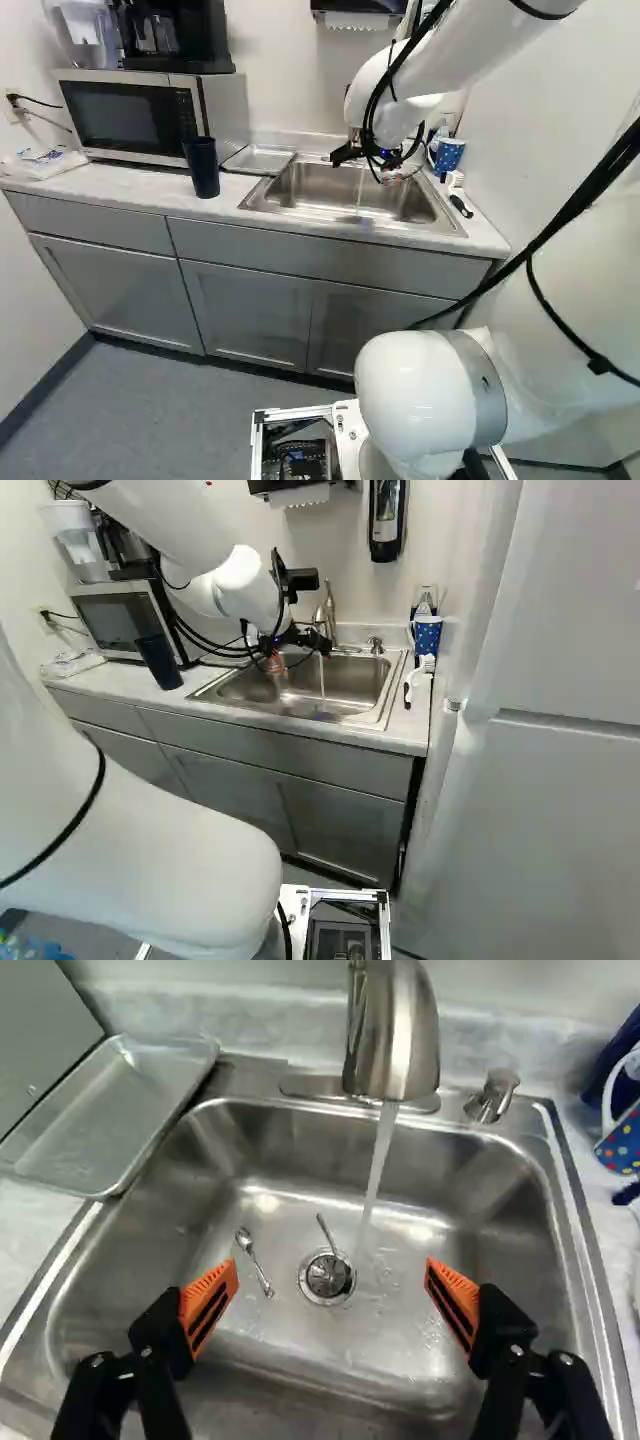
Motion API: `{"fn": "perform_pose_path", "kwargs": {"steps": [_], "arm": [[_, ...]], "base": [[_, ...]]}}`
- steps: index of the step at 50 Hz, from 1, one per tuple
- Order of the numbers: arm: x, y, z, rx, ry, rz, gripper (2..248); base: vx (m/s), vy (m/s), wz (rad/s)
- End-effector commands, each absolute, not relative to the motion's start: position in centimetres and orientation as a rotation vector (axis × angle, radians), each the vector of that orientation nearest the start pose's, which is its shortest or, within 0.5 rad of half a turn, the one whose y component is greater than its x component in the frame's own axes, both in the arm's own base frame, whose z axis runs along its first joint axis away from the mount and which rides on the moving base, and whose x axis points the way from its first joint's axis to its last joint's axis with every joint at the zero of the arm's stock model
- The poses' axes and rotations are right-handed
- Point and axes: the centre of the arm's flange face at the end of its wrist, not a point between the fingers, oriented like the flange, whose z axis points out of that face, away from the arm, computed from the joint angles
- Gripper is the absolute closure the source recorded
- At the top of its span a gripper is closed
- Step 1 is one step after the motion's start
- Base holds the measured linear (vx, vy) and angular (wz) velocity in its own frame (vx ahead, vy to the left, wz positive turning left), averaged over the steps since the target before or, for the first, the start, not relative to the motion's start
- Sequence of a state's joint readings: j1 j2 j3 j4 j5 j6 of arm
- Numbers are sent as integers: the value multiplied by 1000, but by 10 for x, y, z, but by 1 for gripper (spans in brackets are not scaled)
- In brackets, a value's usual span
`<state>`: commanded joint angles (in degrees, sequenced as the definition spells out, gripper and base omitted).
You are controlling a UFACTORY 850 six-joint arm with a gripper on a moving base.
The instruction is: Rinse the cup and place it in the tray
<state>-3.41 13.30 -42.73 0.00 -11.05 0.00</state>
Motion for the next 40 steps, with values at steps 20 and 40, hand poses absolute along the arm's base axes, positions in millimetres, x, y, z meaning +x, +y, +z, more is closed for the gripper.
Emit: {"fn": "perform_pose_path", "kwargs": {"steps": [20, 40], "arm": [[407, -24, 563, -2951, 88, -1136, 3], [407, -24, 563, -2951, 88, -1136, 3]], "base": [[0, 0, 0], [0, 0, 0]]}}
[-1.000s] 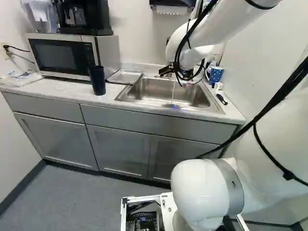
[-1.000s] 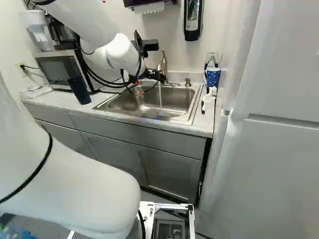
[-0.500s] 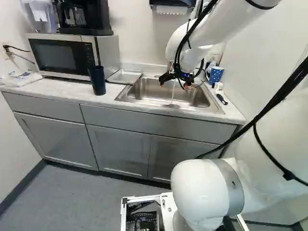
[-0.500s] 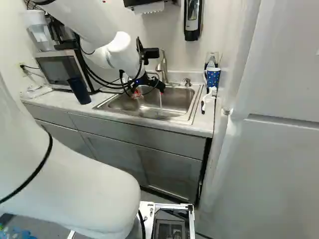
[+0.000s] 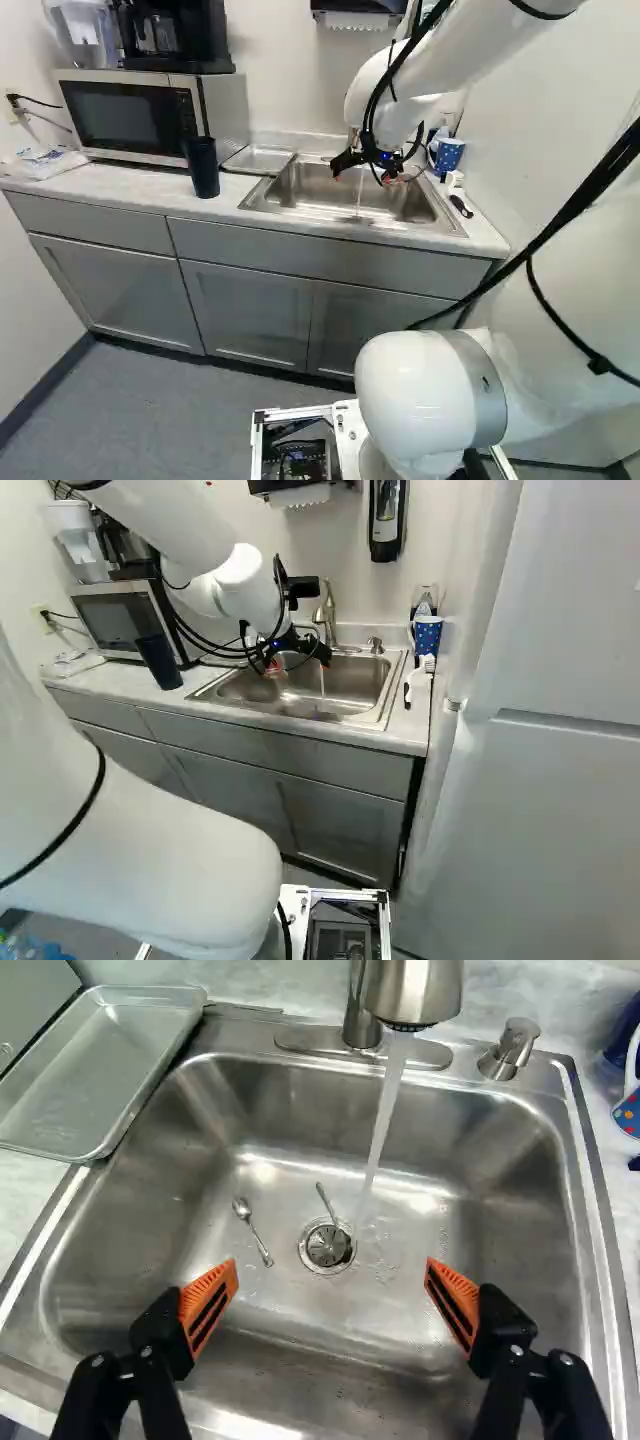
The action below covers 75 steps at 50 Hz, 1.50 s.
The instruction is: Rinse the cup and place it in the tray
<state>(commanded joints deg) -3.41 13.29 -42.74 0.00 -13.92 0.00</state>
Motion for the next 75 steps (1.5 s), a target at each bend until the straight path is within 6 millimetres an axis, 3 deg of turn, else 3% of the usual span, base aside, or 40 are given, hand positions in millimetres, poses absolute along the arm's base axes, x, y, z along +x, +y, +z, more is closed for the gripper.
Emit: {"fn": "perform_pose_path", "kwargs": {"steps": [13, 44, 75], "arm": [[415, -21, 564, -2955, 58, -1140, 3], [465, 11, 568, -2948, -124, -1155, 3], [489, 57, 602, -2872, -252, -1228, 3]], "base": [[0, 0, 0], [0, 0, 0], [0, 0, 0]]}}
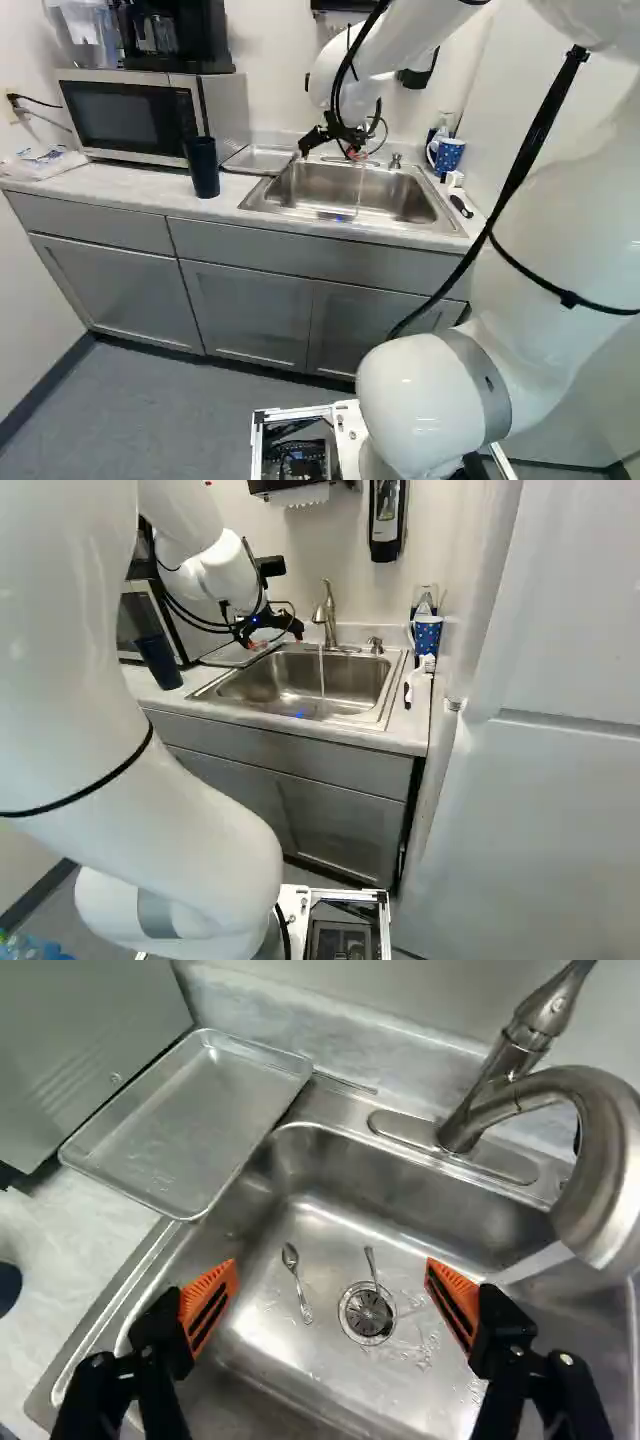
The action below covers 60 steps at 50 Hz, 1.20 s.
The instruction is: Rinse the cup and place it in the tray
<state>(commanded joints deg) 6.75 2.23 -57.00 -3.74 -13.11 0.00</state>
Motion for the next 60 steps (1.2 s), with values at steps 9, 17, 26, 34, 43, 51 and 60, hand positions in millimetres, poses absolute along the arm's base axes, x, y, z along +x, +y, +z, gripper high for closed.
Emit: {"fn": "perform_pose_path", "kwargs": {"steps": [9, 17, 26, 34, 43, 51, 60], "arm": [[492, 71, 613, -2846, -278, -1242, 3], [495, 84, 622, -2816, -281, -1250, 3], [499, 99, 625, -2793, -277, -1228, 3], [504, 113, 624, -2781, -282, -1200, 3], [511, 128, 624, -2767, -312, -1194, 3], [515, 142, 628, -2750, -341, -1199, 3], [520, 156, 637, -2724, -371, -1219, 3]], "base": [[0, 0, 0], [0, 0, 0], [0, 0, 0], [0, 0, 0], [0, 0, 0], [0, 0, 0], [0, 0, 0]]}}
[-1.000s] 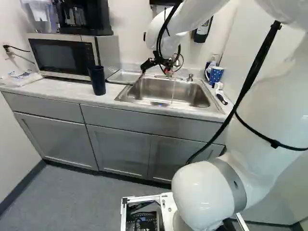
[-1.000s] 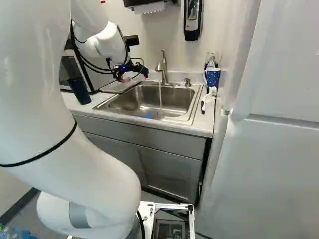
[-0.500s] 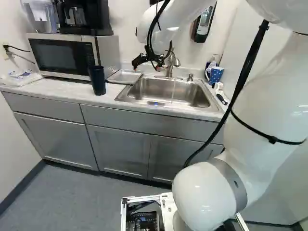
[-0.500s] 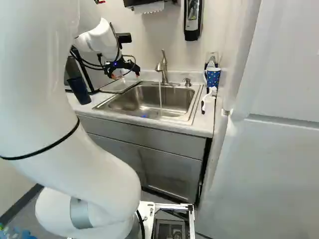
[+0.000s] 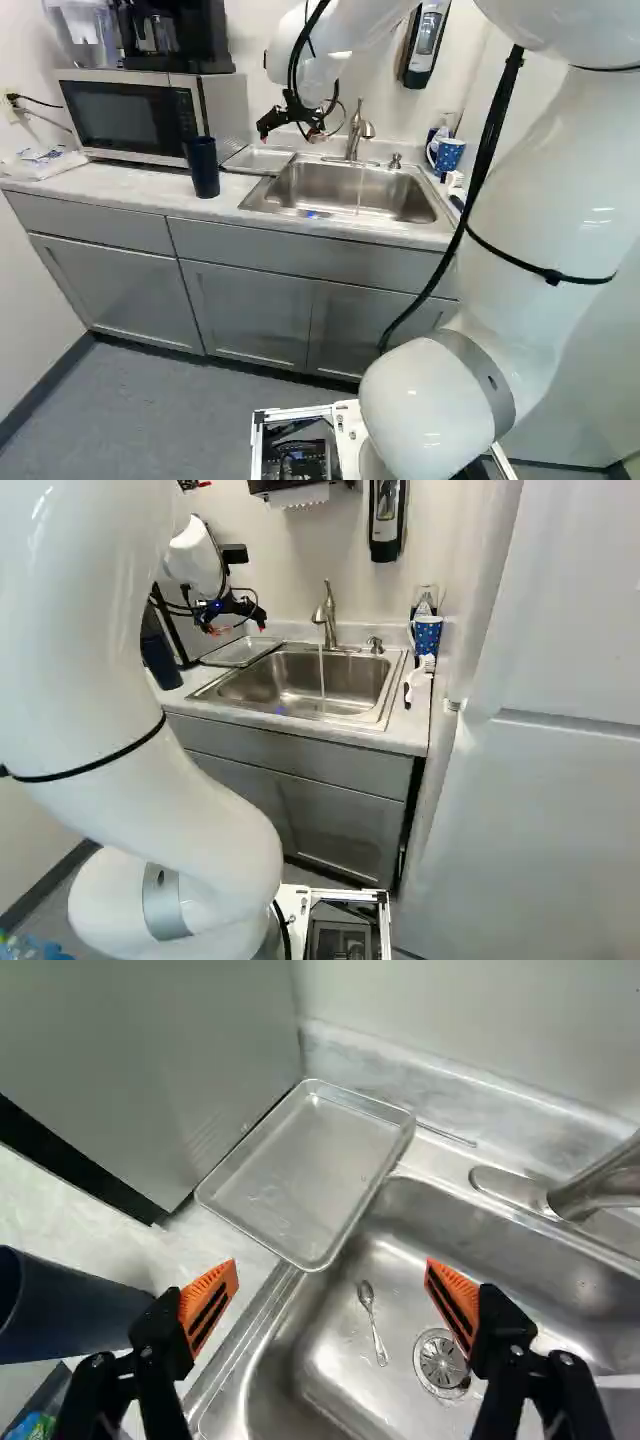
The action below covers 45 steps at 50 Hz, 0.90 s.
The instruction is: Rinse the cup and place it in the tray
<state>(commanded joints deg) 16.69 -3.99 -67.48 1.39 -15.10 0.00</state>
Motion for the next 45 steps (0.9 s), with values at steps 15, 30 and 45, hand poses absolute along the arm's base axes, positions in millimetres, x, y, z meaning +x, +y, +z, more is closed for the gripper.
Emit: {"fn": "perform_pose_path", "kwargs": {"steps": [15, 30, 45], "arm": [[523, 181, 648, -2687, -422, -1236, 3], [526, 206, 648, -2663, -474, -1227, 3], [528, 232, 647, -2638, -525, -1219, 3]], "base": [[0, 0, 0], [0, 0, 0], [0, 0, 0]]}}
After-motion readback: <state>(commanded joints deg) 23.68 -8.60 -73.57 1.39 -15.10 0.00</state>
